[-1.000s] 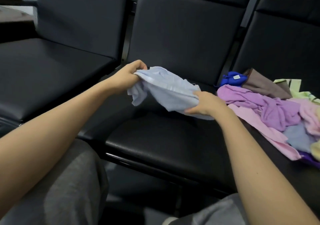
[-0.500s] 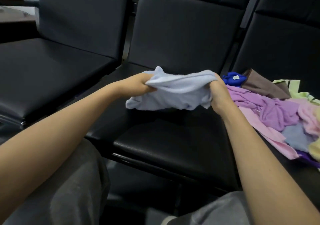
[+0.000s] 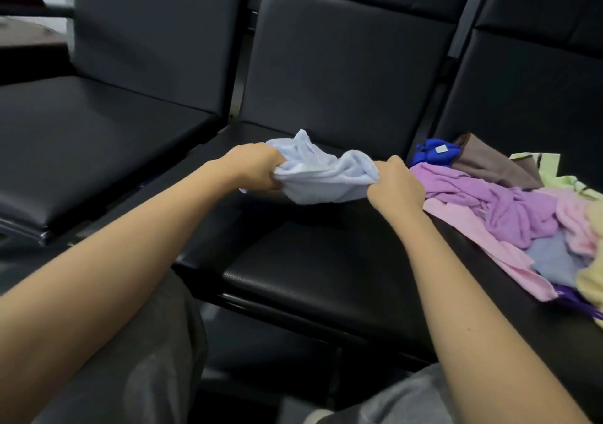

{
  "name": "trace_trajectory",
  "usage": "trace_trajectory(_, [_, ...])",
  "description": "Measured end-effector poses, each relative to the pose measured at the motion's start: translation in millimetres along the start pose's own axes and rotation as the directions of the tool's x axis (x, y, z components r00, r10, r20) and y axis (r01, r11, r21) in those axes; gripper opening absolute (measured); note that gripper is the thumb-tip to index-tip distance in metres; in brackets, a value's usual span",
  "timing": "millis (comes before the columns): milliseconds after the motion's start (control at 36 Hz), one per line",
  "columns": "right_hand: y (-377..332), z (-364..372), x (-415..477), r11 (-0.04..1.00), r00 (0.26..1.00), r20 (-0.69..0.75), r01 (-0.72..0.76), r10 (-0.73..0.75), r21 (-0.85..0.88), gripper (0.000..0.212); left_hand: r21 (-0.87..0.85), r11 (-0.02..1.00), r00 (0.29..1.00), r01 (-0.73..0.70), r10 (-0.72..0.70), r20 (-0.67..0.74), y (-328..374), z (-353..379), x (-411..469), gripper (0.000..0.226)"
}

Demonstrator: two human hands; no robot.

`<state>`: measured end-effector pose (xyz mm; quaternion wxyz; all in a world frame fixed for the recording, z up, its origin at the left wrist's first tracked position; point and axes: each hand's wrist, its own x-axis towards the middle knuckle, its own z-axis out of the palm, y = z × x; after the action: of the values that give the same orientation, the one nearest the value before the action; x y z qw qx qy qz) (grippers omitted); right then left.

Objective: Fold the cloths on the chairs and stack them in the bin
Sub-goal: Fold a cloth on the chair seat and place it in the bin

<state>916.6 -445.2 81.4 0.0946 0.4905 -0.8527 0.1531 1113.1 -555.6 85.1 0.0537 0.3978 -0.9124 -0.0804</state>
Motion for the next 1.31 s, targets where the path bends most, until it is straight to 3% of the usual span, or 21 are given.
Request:
trace_trajectory(56, [-4.0,-5.3,7.3,0.992,0.996,0.021,-0.091,0.089,0.09,0.025,-0.23,0.968,0.993,-0.099,0.082,-0.081,-4.2,-0.3,-0.5,0.031])
trace_trajectory(111, [-7.9,-14.2,12.6,0.981,0.979,0.131,-0.169,0.155,0.096,0.028,-0.486,0.855,0.981,-0.179,0.121,-0.149,-9.2,-0.4,-1.9,0.023])
trace_trajectory(139, [-10.2,-19.4,12.0,0.984,0.972,0.183,-0.164,0.15,0.066,0.034,-0.576,0.795,0.981,-0.189,0.122,-0.154,-11.2,-0.2,-2.5,0.011])
trace_trajectory(194, [-12.4,-27.9,10.8,0.987,0.969,0.212,-0.143,0.126,0.067,0.049,-0.654,0.73,0.98,-0.2,0.149,-0.134,-12.2,-1.5,-3.6,0.013])
trace_trajectory(250, [-12.5,-31.1,13.1,0.97,0.959,0.236,-0.197,0.159,0.145,0.053,-0.657,0.719,0.973,-0.227,0.19,-0.129,-12.1,-3.4,-3.6,0.019])
trace_trajectory(333, [-7.1,-31.3,5.4,0.881,0.936,0.284,-0.304,0.207,0.363,0.043,-0.635,0.742,0.976,-0.215,0.191,-0.106,-9.8,-6.8,-5.6,0.008])
trace_trajectory(389, [0.9,-28.3,-7.7,0.794,0.972,0.22,-0.199,0.085,0.574,0.025,-0.547,0.818,0.983,-0.179,0.168,-0.069,-11.4,-9.6,-6.2,0.014])
trace_trajectory(417, [5.1,-28.1,-14.5,0.807,0.986,0.164,-0.107,0.013,0.581,0.019,-0.468,0.871,0.988,-0.146,0.156,-0.019,-13.1,-13.9,-6.5,0.018])
trace_trajectory(472, [13.4,-25.6,-23.8,0.911,0.977,0.196,-0.006,-0.082,0.413,0.017,-0.268,0.962,0.987,-0.056,0.094,0.132,-14.2,-24.6,-10.7,0.015])
trace_trajectory(528, [15.6,-24.4,-24.6,0.983,0.959,0.273,0.026,-0.077,0.183,0.019,-0.161,0.987,0.979,-0.011,0.044,0.2,-14.1,-36.9,-13.2,0.009])
trace_trajectory(583, [11.1,-27.4,-19.3,0.999,0.966,0.256,0.008,-0.021,0.054,0.017,-0.199,0.98,0.982,-0.022,0.059,0.181,-12.1,-48.7,-10.6,0.013])
trace_trajectory(694, [5.4,-57.0,5.1,0.998,0.996,0.075,-0.043,0.047,-0.049,0.027,-0.363,0.924,0.979,-0.118,0.17,0.115,-4.4,-79.6,1.5,0.013])
trace_trajectory(722, [4.2,-68.4,12.0,0.996,0.998,0.045,-0.046,0.049,-0.075,0.028,-0.352,0.926,0.98,-0.137,0.179,0.09,-2.4,-87.7,4.7,0.006])
trace_trajectory(806, [0.4,-101.1,28.0,0.983,0.998,-0.003,-0.064,0.064,-0.173,0.029,-0.425,0.895,0.984,-0.136,0.172,0.046,1.0,-106.7,12.4,0.015])
trace_trajectory(889, [-0.5,-134.5,43.0,0.988,0.993,-0.051,-0.113,0.108,-0.106,0.031,-0.589,0.791,0.975,-0.164,0.22,0.023,6.1,-127.1,18.7,0.021])
trace_trajectory(944, [3.6,-153.9,57.4,0.98,0.986,-0.055,-0.148,0.157,0.136,0.031,-0.635,0.749,0.965,-0.192,0.261,0.016,9.8,-142.0,23.7,0.032])
trace_trajectory(1028, [3.2,-181.1,67.8,0.936,0.987,0.097,-0.154,0.129,0.316,0.029,-0.492,0.846,0.961,-0.204,0.268,0.063,18.3,-169.6,28.2,0.017])
trace_trajectory(1111, [3.5,-200.4,67.1,0.978,0.988,0.15,-0.073,0.043,0.196,0.016,-0.253,0.962,0.95,-0.107,0.174,0.26,26.5,-195.6,28.9,0.018])
trace_trajectory(1167, [9.4,-207.9,67.5,0.985,0.979,0.201,0.004,-0.039,0.173,0.026,-0.075,0.997,0.939,-0.034,0.057,0.339,30.3,-205.3,33.0,0.022])
trace_trajectory(1250, [12.6,-208.2,74.5,0.993,0.933,0.34,0.116,-0.118,0.029,0.039,0.119,0.992,0.945,0.051,-0.087,0.316,31.3,-208.8,39.3,0.032])
trace_trajectory(1306, [10.5,-203.9,81.0,0.985,0.924,0.37,0.143,-0.096,-0.101,0.042,0.161,0.985,0.957,0.065,-0.108,0.271,32.5,-209.0,43.0,0.032])
